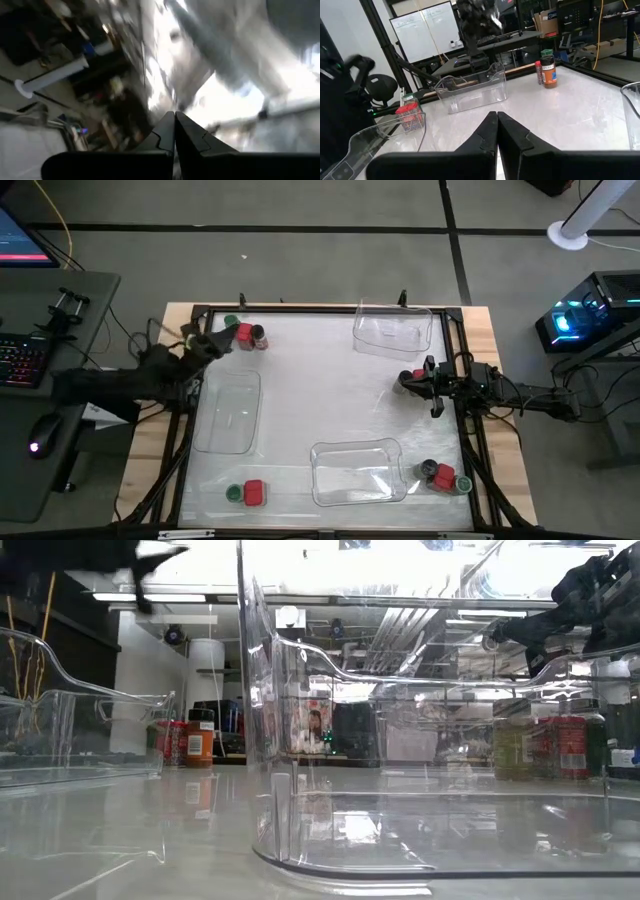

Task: Sort spices by type
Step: Put the black seasoning bottle into the middle left transparent bin

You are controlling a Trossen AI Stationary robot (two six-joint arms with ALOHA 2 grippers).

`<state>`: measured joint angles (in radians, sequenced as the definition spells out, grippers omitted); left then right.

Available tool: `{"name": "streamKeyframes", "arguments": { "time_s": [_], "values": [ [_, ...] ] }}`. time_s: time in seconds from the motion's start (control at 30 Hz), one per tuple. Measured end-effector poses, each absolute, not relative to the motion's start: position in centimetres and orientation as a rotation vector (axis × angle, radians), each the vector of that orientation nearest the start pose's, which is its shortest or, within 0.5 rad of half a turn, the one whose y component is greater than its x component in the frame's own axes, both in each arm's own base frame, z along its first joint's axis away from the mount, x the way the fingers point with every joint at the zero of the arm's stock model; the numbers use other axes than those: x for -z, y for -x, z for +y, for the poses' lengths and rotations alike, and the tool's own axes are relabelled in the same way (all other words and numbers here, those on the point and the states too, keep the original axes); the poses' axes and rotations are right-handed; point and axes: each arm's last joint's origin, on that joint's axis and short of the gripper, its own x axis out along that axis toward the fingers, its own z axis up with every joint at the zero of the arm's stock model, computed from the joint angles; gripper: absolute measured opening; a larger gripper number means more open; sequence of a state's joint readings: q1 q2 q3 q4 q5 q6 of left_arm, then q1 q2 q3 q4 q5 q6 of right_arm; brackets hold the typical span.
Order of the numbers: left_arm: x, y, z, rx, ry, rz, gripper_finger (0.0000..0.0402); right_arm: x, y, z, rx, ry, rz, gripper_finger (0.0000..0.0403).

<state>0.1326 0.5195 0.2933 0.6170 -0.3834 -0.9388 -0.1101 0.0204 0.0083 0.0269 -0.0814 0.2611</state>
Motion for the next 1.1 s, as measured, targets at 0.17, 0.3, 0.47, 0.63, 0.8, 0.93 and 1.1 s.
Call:
{"name": "streamKeyframes", "arguments": {
  "time_s": [0.17, 0.3, 0.47, 0.63, 0.8, 0.93, 1.1],
  "values": [
    [-31.6, -17.3, 4.9, -0.421, 0.694, -0.072, 0.0000, -16.7, -9.8, -0.8, 0.027, -0.260, -0.019, 0.0001],
    [-34.0, -16.9, 8.7, -0.647, 0.559, 0.446, 0.0016, -16.7, -9.8, -0.9, 0.027, -0.260, -0.019, 0.0001],
    [-36.1, -16.4, 14.3, -0.638, 0.472, 0.784, 0.0087, -16.7, -9.8, -0.8, 0.027, -0.260, -0.018, 0.0001],
    [-34.1, -17.7, 18.7, -0.607, 0.479, 1.083, 0.0187, -16.7, -9.8, -0.8, 0.027, -0.260, -0.019, 0.0001],
    [-30.1, -19.9, 21.0, -0.519, 0.474, 1.313, 0.0274, -16.7, -9.8, -0.8, 0.027, -0.260, -0.018, 0.0001],
    [-27.9, -21.3, 21.5, -0.468, 0.496, 1.404, 0.0308, -16.7, -9.8, -0.9, 0.027, -0.260, -0.019, 0.0001],
    [-26.2, -22.4, 21.7, -0.473, 0.436, 1.503, 0.0314, -16.7, -9.8, -0.8, 0.027, -0.260, -0.019, 0.0001]
  ]
}}
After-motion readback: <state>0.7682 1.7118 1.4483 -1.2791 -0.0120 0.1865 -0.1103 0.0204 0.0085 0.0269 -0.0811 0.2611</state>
